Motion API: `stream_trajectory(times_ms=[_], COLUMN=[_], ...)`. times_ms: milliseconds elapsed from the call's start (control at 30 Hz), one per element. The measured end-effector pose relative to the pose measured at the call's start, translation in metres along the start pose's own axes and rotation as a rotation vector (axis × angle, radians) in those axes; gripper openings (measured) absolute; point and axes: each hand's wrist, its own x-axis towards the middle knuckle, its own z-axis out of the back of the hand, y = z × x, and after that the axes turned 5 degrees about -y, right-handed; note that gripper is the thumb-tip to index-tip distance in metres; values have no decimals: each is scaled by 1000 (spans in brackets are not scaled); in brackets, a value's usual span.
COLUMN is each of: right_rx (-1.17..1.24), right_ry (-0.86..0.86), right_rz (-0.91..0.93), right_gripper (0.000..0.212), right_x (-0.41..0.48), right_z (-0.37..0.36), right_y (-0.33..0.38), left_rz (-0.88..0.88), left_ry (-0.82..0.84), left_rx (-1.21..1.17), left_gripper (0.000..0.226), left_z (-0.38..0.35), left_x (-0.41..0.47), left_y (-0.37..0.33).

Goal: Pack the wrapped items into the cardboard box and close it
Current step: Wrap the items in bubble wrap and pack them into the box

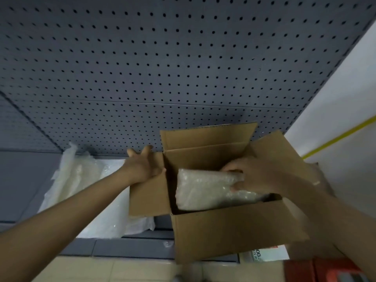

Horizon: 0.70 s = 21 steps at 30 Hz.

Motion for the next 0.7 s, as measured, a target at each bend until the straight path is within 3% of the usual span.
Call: stream_trajectory(times_ms=[100, 300, 400, 467, 533, 600, 633, 700], right_rx=[5, -139, -251, -291, -298, -274, -259, -276], right_ry=[59, 43, -3, -47, -65, -107, -127, -166], right_rz=[19, 106, 150, 158, 156, 167, 191, 226], right_gripper=[36, 27, 25, 28, 36, 44, 47, 53], right_x=[13, 24, 29, 26, 18, 8, 3, -3], right_z=[-19, -32, -40, -44, -48, -50, -50, -51], right_y=[2, 16, 18, 18, 17, 15, 16, 12], left_rz=[-14, -42, -28, -62, -283, -633, -820, -1067], left_ry=[-6, -127, -137, -267, -523, -731, -736, -453], left_rx=[-209, -285, -193, 32, 168, 176, 188, 179], left_gripper=[89, 88, 86, 76, 58, 39, 32, 27], left_z=[10, 17, 20, 16, 9, 10, 12, 15], left_x=[7, 17, 19, 12, -2, -17, -20, -17], left_y=[1, -10, -17, -23, -27, -36, -44, -65])
